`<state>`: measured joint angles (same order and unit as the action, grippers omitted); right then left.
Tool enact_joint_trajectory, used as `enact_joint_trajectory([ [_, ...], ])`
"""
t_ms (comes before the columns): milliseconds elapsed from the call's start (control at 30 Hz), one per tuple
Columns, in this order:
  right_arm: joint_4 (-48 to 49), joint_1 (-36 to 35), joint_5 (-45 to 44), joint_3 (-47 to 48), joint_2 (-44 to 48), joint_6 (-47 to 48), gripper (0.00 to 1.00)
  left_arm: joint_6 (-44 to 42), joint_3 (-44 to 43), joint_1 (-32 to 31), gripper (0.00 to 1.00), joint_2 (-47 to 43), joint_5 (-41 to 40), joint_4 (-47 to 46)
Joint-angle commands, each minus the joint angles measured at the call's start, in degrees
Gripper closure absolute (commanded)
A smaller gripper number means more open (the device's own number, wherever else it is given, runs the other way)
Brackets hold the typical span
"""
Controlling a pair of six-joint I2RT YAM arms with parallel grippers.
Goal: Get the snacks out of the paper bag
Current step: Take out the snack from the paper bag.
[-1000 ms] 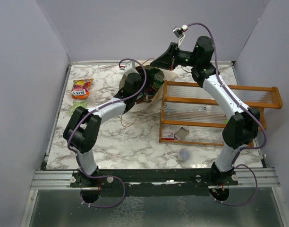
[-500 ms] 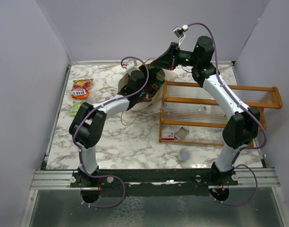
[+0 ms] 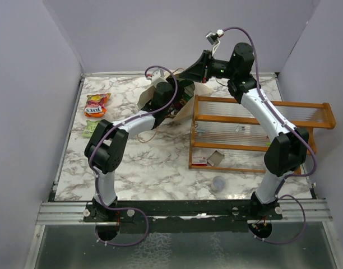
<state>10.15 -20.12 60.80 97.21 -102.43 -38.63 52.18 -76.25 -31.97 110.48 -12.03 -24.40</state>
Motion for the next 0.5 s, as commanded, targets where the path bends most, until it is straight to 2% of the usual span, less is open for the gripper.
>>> enact_joint_trajectory([
  [0,-0.3,-0.1,-0.4,0.1,3.2,0.9,0.99,-2.7,2.3,0.0,0.83,-5.2,1.5,0.2],
  [100,-0.7,-0.1,-1.4,-0.3,3.4,1.3,0.99,-4.8,4.1,0.0,0.98,-9.5,1.0,1.8],
  [133,-0.7,-0.1,-1.8,-0.4,3.5,1.5,0.99,-5.1,4.9,0.1,1.00,-11.1,0.9,2.1],
  [333,-0.9,-0.1,-3.5,-1.2,4.3,2.0,0.99,-5.4,11.1,2.3,1.00,-23.2,6.0,4.5],
  [467,-1.2,-0.1,-4.6,-1.4,4.4,2.6,0.99,-8.5,14.8,2.8,1.00,-30.9,9.8,7.8],
])
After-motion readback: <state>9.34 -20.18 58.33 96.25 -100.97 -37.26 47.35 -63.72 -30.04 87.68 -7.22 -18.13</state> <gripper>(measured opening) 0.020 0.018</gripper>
